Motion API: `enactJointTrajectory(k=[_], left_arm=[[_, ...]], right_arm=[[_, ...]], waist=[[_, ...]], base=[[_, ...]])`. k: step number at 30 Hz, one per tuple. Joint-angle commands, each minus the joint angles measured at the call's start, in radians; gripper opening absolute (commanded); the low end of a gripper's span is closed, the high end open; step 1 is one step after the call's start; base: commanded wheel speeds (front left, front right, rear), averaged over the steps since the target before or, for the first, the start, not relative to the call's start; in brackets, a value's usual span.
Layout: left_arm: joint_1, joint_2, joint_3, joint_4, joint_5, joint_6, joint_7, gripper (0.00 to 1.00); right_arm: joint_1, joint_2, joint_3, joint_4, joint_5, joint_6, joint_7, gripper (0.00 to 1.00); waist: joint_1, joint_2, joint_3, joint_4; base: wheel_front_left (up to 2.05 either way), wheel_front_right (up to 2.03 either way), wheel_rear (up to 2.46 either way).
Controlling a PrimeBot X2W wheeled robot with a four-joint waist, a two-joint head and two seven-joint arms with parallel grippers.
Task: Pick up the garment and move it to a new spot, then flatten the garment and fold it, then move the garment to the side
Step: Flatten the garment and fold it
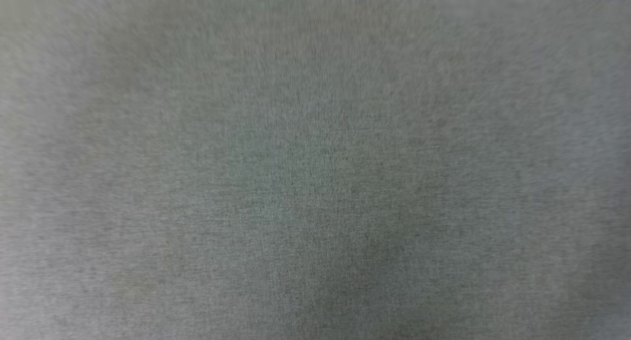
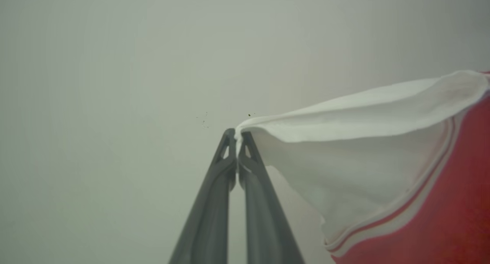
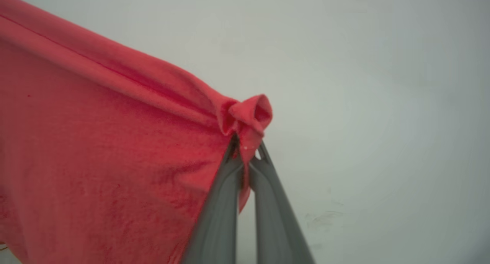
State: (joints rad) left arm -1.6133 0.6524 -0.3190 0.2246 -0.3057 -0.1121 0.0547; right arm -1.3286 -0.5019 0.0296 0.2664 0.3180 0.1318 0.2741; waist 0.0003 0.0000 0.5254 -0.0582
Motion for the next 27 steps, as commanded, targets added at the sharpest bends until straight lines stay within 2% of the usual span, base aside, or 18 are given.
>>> enactJointTrajectory(k=[1, 7, 14, 20, 27], left_arm=[[-0.062, -0.007, -0.009, 0.045, 0.020, 0.003, -0.026, 0.00], [-0.278, -0.073, -0.059, 0.273, 0.076, -0.004, -0.148, 0.00], [-0.340, -0.150, -0.104, 0.472, 0.079, -0.009, -0.267, 0.00], [-0.204, -0.210, -0.123, 0.526, 0.041, -0.015, -0.315, 0.00], [0.119, -0.243, -0.133, 0.440, 0.000, -0.016, -0.322, 0.00]], right_arm=[[-0.054, 0.008, -0.003, 0.052, -0.020, -0.002, -0.026, 0.00], [-0.248, 0.056, 0.019, 0.270, -0.105, -0.002, -0.160, 0.00], [-0.331, 0.108, 0.054, 0.473, -0.163, -0.002, -0.314, 0.00], [-0.255, 0.145, 0.091, 0.604, -0.152, -0.002, -0.430, 0.00], [-0.060, 0.166, 0.156, 0.690, -0.092, -0.002, -0.506, 0.00]], waist=[[-0.0003, 0.0000, 0.077, -0.001], [-0.0003, 0.0000, 0.159, 0.001], [-0.0003, 0.0000, 0.213, 0.022], [-0.0003, 0.0000, 0.198, 0.043], [-0.0003, 0.0000, 0.085, 0.060]], base=[[0.00, 0.00, 0.00], [0.00, 0.00, 0.00], [0.00, 0.00, 0.00], [0.00, 0.00, 0.00], [0.00, 0.00, 0.00]])
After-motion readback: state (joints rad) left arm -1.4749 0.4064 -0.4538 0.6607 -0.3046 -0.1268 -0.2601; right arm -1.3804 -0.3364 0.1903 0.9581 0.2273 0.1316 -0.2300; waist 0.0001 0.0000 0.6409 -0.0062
